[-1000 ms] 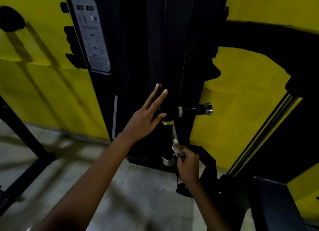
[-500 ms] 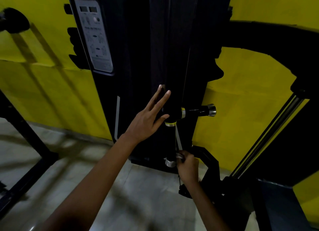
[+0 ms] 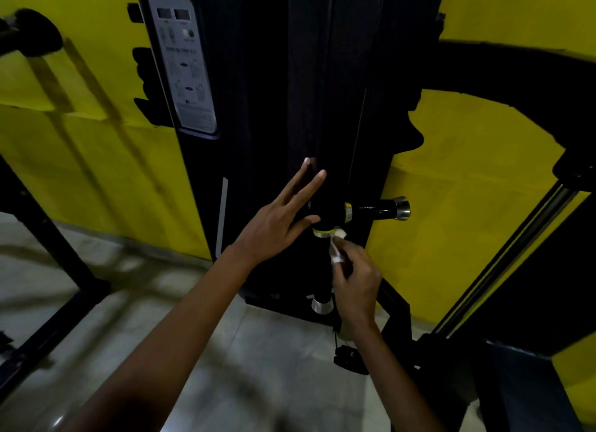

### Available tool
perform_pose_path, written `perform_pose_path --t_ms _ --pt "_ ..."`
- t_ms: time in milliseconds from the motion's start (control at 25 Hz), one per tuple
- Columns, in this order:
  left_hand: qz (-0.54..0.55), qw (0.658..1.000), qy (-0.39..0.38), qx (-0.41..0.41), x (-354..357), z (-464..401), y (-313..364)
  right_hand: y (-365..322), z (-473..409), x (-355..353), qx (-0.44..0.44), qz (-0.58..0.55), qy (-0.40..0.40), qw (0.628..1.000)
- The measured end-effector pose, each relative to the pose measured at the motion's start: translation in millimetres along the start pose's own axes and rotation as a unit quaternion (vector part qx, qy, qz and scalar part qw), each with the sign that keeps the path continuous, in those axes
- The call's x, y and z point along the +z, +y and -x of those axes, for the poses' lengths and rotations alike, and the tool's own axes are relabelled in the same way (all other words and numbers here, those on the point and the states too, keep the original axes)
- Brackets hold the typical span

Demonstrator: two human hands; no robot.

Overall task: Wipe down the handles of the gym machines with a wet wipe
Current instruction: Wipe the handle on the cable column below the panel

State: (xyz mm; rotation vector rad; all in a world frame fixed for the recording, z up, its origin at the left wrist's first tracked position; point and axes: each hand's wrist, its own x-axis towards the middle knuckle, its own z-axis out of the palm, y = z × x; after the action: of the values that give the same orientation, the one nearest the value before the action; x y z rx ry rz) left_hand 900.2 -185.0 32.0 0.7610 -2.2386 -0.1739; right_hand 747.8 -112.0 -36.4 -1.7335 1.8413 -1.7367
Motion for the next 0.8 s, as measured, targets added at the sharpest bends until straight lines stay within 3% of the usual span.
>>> perform_pose_path --t_ms 80,160,240,360,520,720,800 --pt "-0.011 1.0 -0.014 0.016 -2.7 0.1 -3.2 12.9 7.8 2.1 -0.145 0.06 -0.011 0.988" --pt "-0.04 0.998 -0.021 0.032 -4.8 0.7 -7.3 23.3 7.2 3.0 -0.279 0.142 -0.061 0.948" --pt "-0.058 0.997 -0.023 0.039 -6.7 2.3 -12.0 30.5 6.0 4.0 -0.354 0.19 -0.13 0.906" --pt "-0.059 0.997 -0.035 0.036 -7.6 4.4 -15.9 40.5 7.7 -1.5 -0.392 0.233 -0.168 0.874" --pt "-0.057 0.997 -0.035 0.04 -7.3 4.1 -18.5 34.9 0.1 2.0 -0.377 0.266 -0.144 0.875" --pt "-0.048 0.997 -0.045 0.046 -7.2 4.9 -23.2 31.8 6.8 1.4 -0.395 0.298 -0.183 0.85" --pt "-0.044 0.997 -0.048 0.043 -7.4 5.0 -23.0 27.2 -1.2 -5.3 -0.401 0.309 -0.156 0.848"
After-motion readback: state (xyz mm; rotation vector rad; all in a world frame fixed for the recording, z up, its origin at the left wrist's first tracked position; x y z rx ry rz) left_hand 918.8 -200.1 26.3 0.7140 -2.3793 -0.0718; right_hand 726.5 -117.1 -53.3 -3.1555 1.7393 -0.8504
